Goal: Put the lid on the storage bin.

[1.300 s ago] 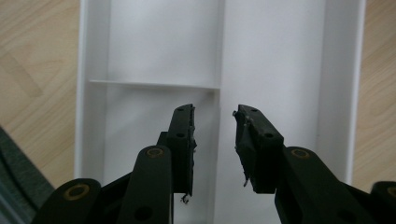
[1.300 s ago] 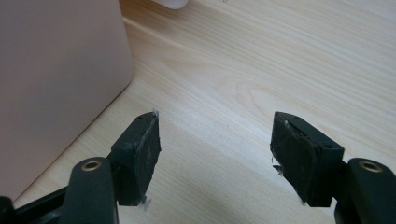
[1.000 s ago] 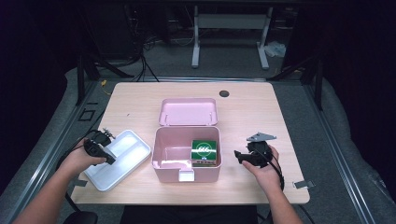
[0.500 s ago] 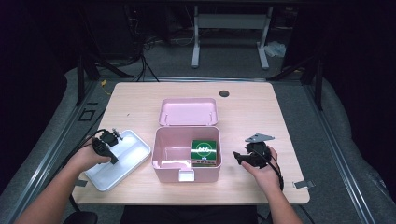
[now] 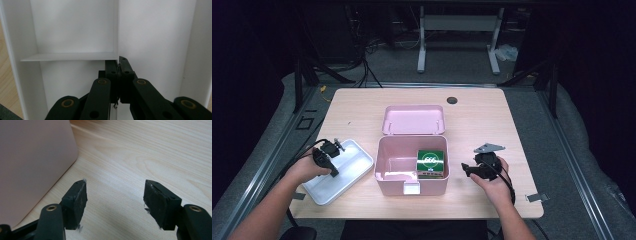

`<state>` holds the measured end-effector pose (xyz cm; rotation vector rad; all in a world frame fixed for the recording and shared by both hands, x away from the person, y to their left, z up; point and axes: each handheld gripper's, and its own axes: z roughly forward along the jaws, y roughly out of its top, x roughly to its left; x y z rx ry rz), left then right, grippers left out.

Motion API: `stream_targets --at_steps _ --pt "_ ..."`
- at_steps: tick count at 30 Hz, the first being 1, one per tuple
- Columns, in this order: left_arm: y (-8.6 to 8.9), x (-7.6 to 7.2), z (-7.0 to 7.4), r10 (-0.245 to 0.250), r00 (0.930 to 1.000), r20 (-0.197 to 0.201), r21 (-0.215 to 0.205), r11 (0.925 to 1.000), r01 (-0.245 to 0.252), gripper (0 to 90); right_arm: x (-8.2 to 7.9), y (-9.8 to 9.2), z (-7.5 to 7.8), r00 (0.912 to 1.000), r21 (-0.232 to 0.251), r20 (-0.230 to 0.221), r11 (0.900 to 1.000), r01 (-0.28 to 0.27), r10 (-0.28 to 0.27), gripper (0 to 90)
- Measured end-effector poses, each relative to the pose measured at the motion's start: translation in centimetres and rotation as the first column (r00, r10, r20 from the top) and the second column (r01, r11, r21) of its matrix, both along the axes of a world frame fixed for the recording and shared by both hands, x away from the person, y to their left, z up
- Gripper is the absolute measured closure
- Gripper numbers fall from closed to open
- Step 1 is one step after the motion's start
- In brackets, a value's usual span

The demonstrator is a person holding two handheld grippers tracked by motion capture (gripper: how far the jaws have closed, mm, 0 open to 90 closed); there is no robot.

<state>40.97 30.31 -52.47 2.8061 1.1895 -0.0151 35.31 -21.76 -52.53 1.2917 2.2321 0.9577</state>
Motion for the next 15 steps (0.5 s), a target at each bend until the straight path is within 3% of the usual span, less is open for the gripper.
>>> stream_targets --at_steps 8,15 --pt "-0.2 -0.2 0.1 -0.005 1.0000 -0.009 0.015 0.9999 0.005 88.8 0.1 0.0 -0.2 0.9999 -0.008 -0.008 1.000 0.009 -0.009 34.7" --pt "-0.1 -0.2 1.1 -0.002 1.0000 -0.009 0.002 1.0000 0.002 88.9 0.1 -0.2 -0.1 0.9999 -0.007 -0.008 1.000 0.007 -0.007 34.7"
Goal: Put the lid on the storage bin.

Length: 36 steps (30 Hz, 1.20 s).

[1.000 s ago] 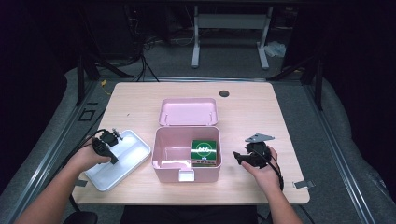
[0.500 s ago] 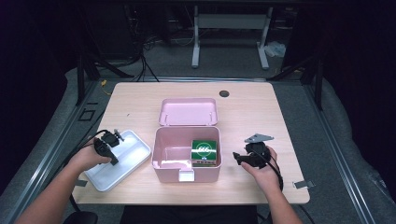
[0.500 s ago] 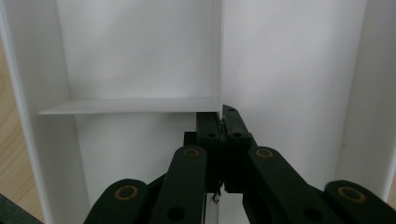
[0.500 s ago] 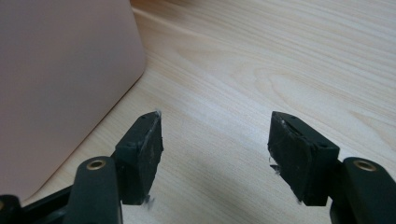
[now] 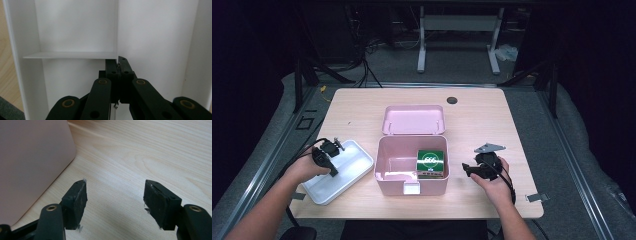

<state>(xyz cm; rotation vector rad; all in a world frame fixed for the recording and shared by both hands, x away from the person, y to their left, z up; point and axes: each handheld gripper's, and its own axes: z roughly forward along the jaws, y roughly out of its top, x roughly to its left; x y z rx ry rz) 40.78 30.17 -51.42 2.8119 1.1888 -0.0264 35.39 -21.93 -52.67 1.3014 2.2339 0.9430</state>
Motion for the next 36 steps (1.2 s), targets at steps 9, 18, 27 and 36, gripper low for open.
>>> stream_targets --at_steps 9,18,27,36 --pt "0.6 -0.5 2.3 0.011 0.9997 0.022 -0.014 0.9998 -0.011 88.9 0.1 0.0 -0.2 0.9997 -0.011 -0.023 1.000 -0.002 0.002 34.7" --pt "1.5 -0.9 4.8 0.026 0.9984 0.050 -0.015 0.9996 -0.025 88.9 0.1 -0.1 -0.2 0.9998 -0.008 -0.021 1.000 0.004 -0.004 34.7" --pt "2.0 -1.2 6.3 0.023 0.9982 0.055 -0.009 0.9997 -0.023 89.0 0.1 -0.1 -0.2 0.9998 -0.010 -0.018 1.000 0.006 -0.006 34.7" --pt "1.9 -1.3 8.0 0.014 0.9983 0.056 0.000 0.9999 -0.014 89.0 0.1 -0.1 -0.2 0.9998 -0.010 -0.018 1.000 0.005 -0.005 34.8"
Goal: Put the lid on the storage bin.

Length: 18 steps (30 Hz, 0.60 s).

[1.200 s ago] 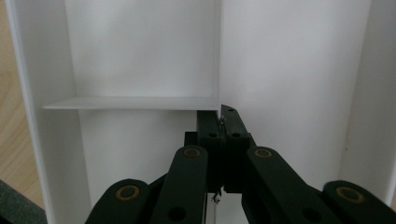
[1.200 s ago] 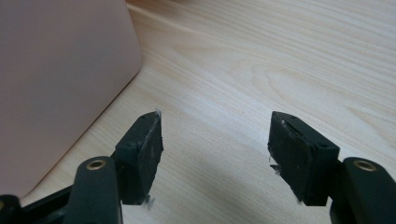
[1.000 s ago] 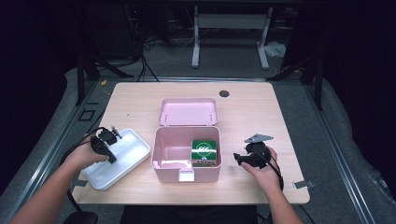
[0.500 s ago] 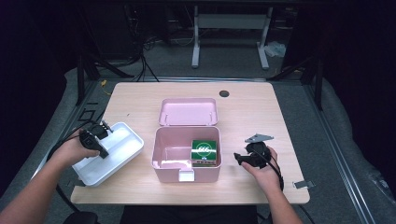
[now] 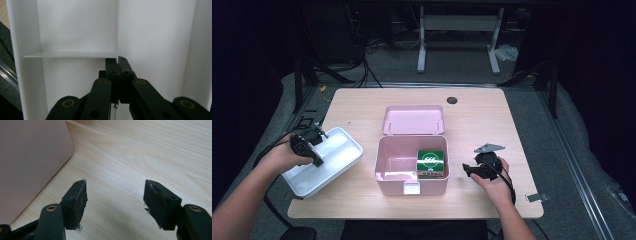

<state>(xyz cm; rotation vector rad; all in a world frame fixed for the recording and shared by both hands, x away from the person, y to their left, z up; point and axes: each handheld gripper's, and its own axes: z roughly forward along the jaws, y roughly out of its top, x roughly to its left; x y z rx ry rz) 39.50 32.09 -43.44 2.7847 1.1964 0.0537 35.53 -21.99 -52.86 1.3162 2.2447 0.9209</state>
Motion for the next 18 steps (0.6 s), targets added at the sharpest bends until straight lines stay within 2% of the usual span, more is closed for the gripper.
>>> stream_targets --at_steps 14,18 --pt "-1.5 0.1 3.3 -0.024 0.9988 0.043 -0.008 0.9997 0.025 89.0 0.0 0.0 0.0 1.0000 0.002 0.002 1.000 0.003 -0.003 34.9" --pt "-2.2 0.1 4.3 -0.051 0.9972 0.055 -0.011 0.9986 0.051 89.0 0.0 0.0 0.0 1.0000 0.000 0.006 1.000 0.007 -0.007 34.9"
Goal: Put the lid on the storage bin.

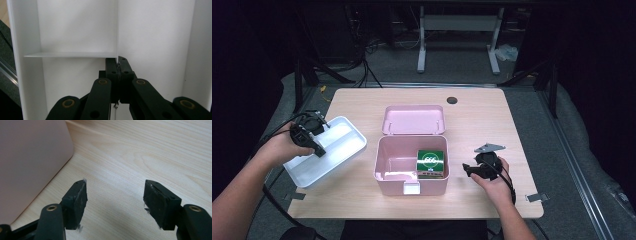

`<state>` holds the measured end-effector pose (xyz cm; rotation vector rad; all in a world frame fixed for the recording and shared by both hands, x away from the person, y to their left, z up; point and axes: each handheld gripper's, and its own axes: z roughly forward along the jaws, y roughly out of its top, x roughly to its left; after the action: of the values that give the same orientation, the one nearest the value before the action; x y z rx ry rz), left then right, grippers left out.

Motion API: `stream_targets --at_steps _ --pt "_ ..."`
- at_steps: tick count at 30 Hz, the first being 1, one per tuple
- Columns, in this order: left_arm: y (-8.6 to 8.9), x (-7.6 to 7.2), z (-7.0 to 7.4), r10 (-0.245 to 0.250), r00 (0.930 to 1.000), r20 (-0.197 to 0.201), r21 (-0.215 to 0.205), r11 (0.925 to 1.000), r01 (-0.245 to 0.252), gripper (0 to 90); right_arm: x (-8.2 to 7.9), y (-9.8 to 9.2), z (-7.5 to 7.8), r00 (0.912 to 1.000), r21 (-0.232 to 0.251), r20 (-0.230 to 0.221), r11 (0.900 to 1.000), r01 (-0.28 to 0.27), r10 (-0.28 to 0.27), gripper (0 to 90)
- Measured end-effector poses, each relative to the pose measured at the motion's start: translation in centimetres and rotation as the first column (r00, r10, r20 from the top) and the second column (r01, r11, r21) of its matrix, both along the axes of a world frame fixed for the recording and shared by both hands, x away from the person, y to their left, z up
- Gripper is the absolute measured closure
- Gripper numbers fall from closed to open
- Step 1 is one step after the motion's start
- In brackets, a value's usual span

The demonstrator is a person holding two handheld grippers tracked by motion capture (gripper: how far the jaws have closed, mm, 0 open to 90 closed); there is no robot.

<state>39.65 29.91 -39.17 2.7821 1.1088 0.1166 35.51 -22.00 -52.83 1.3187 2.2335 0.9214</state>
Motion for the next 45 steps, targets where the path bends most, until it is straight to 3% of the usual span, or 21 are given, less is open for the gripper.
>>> stream_targets --at_steps 9,17,28,39,40,41,43,44,45 --pt "-2.5 0.1 1.2 -0.102 0.9945 0.021 0.002 0.9947 0.102 89.0 0.0 0.0 0.0 1.0000 0.000 0.001 1.000 0.000 0.000 35.0" --pt "-4.9 0.3 2.0 -0.160 0.9868 0.026 0.001 0.9871 0.160 89.0 0.0 0.0 0.0 1.0000 0.008 -0.001 1.000 -0.005 0.005 35.0" --pt "-9.2 0.8 2.5 -0.253 0.9667 0.039 -0.006 0.9673 0.254 89.0 0.0 -0.2 0.1 1.0000 0.016 -0.003 1.000 -0.009 0.009 35.4" --pt "-14.0 1.1 2.2 -0.351 0.9358 0.032 -0.010 0.9361 0.352 89.0 0.0 -0.2 0.1 1.0000 0.015 0.003 1.000 -0.008 0.008 35.8" --pt "-14.5 1.2 2.2 -0.362 0.9315 0.031 -0.011 0.9317 0.363 88.9 0.0 -0.2 0.1 0.9999 0.015 0.005 1.000 -0.010 0.010 35.8" --pt "-15.1 1.2 2.1 -0.385 0.9219 0.043 -0.002 0.9227 0.386 89.0 0.0 -0.2 0.1 1.0000 0.011 0.007 1.000 -0.006 0.006 35.9" --pt "-16.0 1.3 2.1 -0.402 0.9150 0.038 -0.003 0.9157 0.402 89.0 0.0 -0.3 0.1 0.9999 0.012 0.009 1.000 -0.006 0.006 35.9" --pt "-16.5 1.3 2.1 -0.422 0.9052 0.047 0.005 0.9063 0.423 89.0 0.0 -0.3 0.2 1.0000 0.015 0.008 1.000 -0.003 0.003 35.9" --pt "-17.0 1.4 2.0 -0.432 0.9008 0.042 -0.002 0.9016 0.433 89.0 0.0 -0.3 0.2 1.0000 0.019 0.008 1.000 -0.002 0.002 35.9"
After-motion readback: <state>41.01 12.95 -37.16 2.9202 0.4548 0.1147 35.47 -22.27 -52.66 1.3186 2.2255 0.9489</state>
